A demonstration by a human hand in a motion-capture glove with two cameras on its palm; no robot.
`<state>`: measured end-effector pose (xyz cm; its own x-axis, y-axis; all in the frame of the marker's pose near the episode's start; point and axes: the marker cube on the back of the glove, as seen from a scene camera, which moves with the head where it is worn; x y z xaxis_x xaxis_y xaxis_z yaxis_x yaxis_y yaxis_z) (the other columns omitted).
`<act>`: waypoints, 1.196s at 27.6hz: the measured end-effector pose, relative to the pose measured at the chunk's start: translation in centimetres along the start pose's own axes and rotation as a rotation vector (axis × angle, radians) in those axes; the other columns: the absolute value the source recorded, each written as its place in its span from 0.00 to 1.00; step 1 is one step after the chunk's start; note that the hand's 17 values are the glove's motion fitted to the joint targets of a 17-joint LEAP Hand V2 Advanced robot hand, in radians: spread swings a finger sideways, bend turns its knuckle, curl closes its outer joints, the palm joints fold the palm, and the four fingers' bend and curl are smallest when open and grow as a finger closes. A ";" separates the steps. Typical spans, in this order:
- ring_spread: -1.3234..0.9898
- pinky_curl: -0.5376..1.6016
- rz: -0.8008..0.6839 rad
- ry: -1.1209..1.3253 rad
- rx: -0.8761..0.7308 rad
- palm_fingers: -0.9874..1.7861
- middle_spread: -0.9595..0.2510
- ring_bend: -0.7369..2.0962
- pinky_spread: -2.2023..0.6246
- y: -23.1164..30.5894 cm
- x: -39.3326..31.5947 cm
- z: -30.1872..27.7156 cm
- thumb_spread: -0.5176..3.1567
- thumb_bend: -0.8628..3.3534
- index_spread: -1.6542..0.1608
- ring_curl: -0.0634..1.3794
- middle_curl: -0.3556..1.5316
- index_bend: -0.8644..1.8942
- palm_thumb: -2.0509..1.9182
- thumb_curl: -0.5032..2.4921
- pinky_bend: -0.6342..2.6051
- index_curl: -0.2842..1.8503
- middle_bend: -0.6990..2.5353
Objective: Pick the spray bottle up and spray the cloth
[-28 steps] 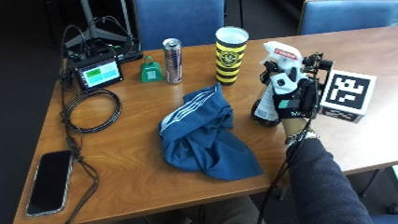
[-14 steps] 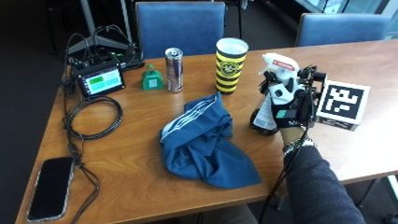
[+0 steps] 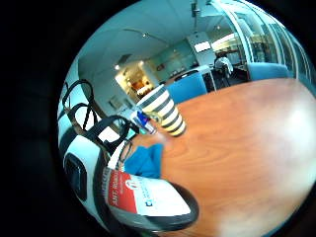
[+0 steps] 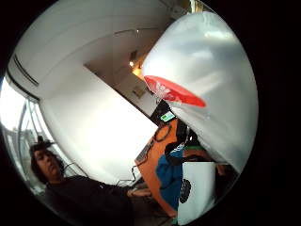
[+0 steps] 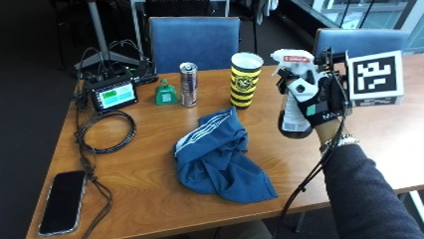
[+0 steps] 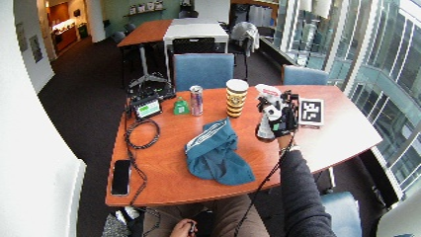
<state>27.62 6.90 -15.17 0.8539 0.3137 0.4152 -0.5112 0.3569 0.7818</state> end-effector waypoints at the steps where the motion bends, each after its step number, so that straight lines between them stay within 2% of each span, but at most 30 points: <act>1: 0.48 0.43 -0.015 0.019 -0.047 0.86 0.61 0.50 0.67 -0.3 -0.6 0.1 0.36 0.20 0.75 0.34 0.45 0.38 0.73 0.36 0.34 0.35 0.39; 9: 0.48 0.43 -0.148 0.232 -0.413 0.86 0.61 0.50 0.67 -2.3 -4.7 1.9 0.36 0.20 0.76 0.34 0.45 0.38 0.73 0.36 0.34 0.35 0.39; 16: 0.48 0.43 -0.253 0.547 -0.746 0.86 0.61 0.50 0.67 -1.3 -6.4 4.9 0.36 0.20 0.76 0.34 0.45 0.38 0.73 0.36 0.34 0.35 0.39; 24: 0.48 0.43 -0.345 0.791 -0.962 0.86 0.61 0.50 0.67 1.5 -6.9 8.6 0.35 0.20 0.76 0.34 0.45 0.38 0.73 0.36 0.34 0.36 0.39; 33: 0.48 0.43 -0.390 0.889 -1.174 0.86 0.61 0.50 0.67 7.9 -4.8 12.9 0.35 0.20 0.76 0.34 0.45 0.38 0.73 0.37 0.34 0.36 0.39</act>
<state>20.74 -3.16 -5.04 0.8351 0.2957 -0.4640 -0.4261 0.8810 -0.2055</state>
